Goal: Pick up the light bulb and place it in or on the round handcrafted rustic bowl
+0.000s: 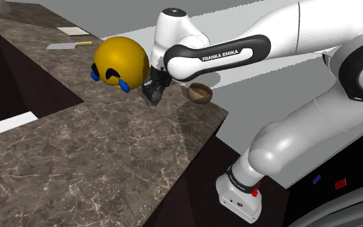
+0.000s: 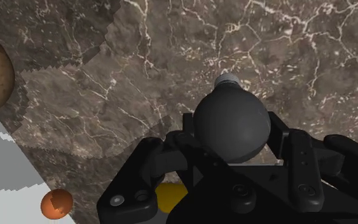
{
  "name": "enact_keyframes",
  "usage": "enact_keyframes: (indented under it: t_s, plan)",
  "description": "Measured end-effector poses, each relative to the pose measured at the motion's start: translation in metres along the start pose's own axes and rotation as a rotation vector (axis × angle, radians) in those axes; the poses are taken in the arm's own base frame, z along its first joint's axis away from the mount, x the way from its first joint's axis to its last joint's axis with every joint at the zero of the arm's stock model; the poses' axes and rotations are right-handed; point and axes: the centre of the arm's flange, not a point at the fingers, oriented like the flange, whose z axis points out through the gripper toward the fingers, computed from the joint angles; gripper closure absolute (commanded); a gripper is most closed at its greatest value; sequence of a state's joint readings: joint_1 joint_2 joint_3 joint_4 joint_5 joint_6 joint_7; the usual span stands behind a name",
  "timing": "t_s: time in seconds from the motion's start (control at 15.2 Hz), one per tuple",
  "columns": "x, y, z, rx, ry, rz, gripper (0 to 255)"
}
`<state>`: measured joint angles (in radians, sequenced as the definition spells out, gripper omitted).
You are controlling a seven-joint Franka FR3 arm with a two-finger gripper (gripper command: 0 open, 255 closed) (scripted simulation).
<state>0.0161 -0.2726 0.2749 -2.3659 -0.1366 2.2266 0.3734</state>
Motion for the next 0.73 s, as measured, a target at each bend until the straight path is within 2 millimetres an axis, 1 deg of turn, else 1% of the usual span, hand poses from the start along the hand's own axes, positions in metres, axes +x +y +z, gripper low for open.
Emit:
enact_keyframes:
  t_s: [0.53, 0.66, 0.73]
  plan:
    - [0.007, 0.006, -0.042, 0.0, 0.0, 0.0, 255]
    - [0.008, 0.008, -0.05, 0.0, 0.0, 0.0, 255]
    - [0.009, 0.014, -0.052, 0.0, 0.0, 0.0, 255]
